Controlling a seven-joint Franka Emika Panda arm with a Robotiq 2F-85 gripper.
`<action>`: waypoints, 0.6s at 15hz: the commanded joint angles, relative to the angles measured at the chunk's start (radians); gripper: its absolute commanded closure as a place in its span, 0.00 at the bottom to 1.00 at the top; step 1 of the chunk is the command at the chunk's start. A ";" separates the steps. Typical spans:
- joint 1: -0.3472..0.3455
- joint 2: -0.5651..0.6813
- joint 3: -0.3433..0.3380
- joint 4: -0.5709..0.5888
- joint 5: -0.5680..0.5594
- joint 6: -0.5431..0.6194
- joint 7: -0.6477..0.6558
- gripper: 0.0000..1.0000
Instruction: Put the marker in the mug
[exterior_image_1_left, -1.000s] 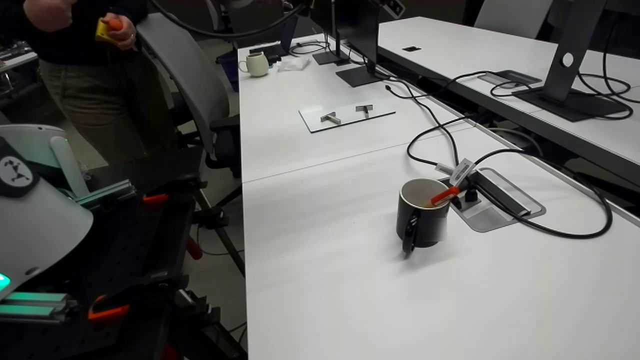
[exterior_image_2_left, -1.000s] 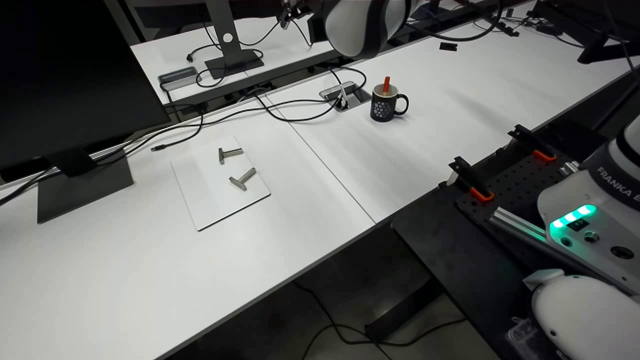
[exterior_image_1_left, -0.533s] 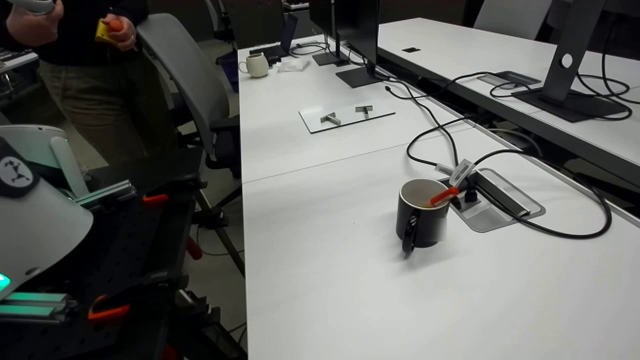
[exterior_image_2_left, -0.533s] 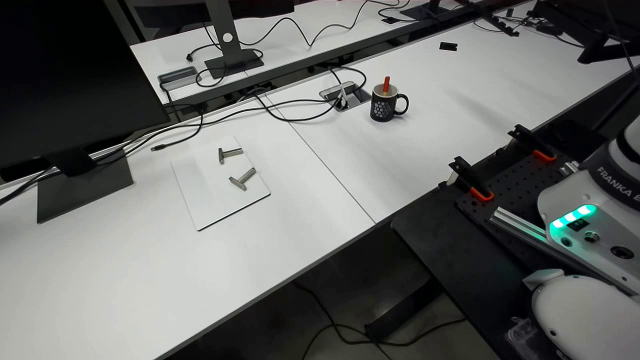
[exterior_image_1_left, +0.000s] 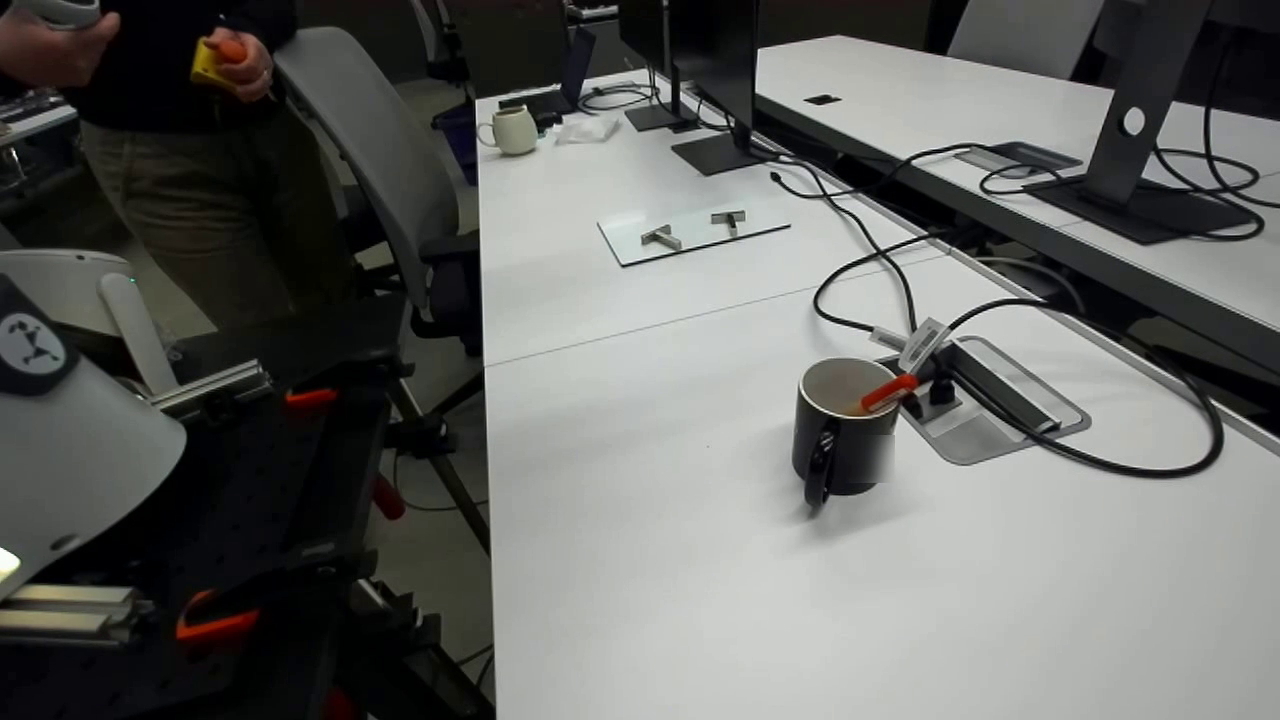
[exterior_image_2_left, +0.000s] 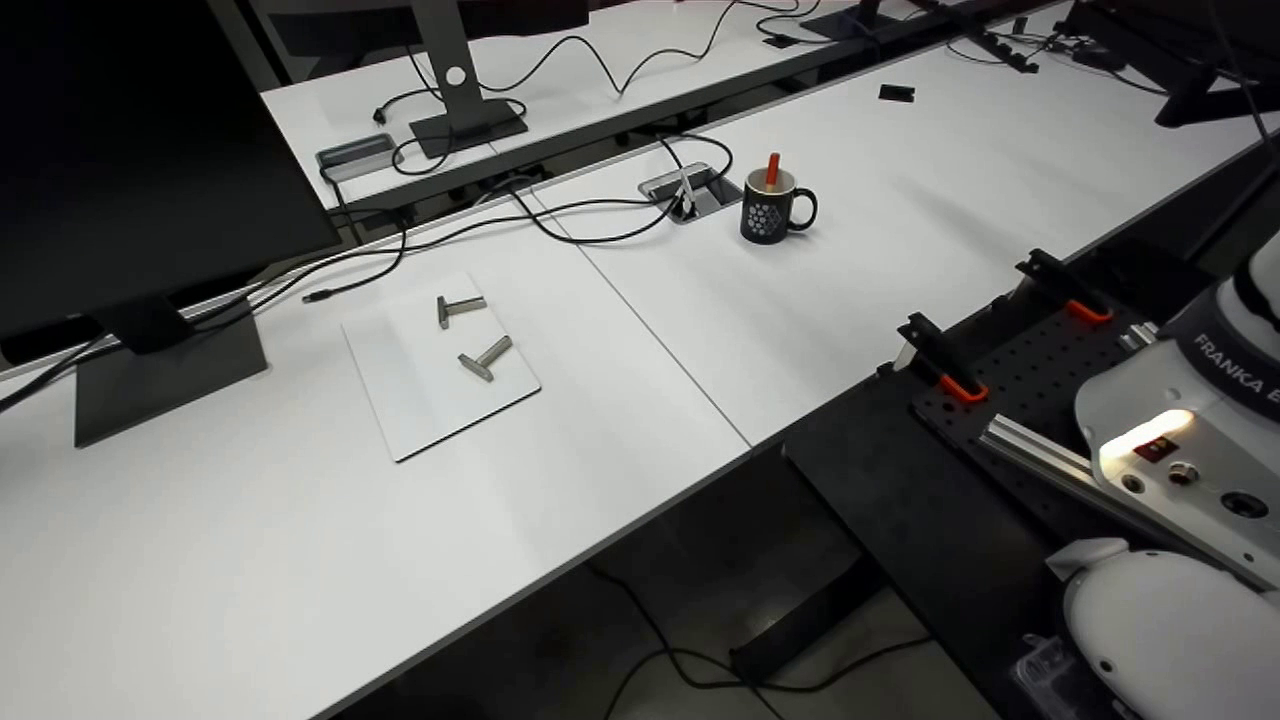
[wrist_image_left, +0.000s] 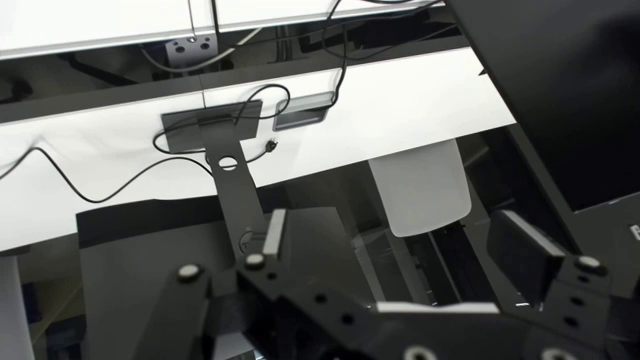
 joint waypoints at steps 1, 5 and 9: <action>-0.014 -0.066 -0.034 -0.091 -0.029 0.000 0.036 0.00; -0.006 -0.136 -0.090 -0.138 -0.024 0.001 0.032 0.00; 0.017 -0.211 -0.170 -0.179 -0.023 0.001 0.011 0.00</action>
